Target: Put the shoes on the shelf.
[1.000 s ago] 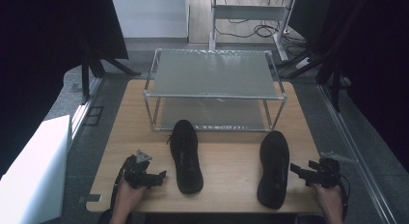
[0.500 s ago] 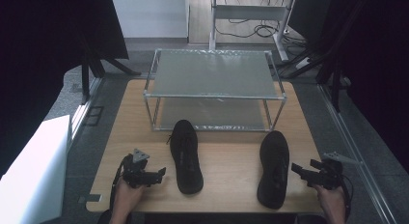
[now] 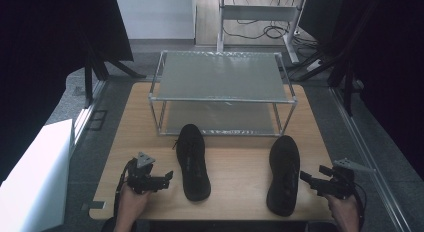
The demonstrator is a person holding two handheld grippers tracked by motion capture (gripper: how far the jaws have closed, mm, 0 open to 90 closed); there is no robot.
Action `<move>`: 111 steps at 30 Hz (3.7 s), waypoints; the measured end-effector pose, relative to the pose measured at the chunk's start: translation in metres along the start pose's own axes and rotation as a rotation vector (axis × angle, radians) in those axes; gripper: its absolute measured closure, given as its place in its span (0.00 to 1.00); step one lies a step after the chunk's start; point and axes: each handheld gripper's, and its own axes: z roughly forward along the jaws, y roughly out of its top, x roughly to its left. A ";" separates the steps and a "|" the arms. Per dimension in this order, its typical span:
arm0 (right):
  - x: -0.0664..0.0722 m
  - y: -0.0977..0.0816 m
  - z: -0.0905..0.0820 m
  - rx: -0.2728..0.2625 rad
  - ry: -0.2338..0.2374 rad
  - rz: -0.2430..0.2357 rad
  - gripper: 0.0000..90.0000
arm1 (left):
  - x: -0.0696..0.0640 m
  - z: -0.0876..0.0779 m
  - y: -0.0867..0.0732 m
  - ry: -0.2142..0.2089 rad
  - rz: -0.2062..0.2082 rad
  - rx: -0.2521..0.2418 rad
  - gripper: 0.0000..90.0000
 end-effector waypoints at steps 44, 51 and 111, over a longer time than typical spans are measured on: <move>0.044 -0.003 0.052 0.121 -0.175 -0.125 0.36 | -0.051 0.070 0.041 -0.050 -0.044 0.115 0.10; 0.041 -0.004 0.047 0.085 -0.224 -0.164 0.66 | -0.043 0.059 0.043 0.028 0.027 0.095 0.53; 0.083 0.062 0.041 -0.152 0.350 0.247 0.85 | -0.030 -0.023 0.057 -0.323 -0.303 -0.269 0.88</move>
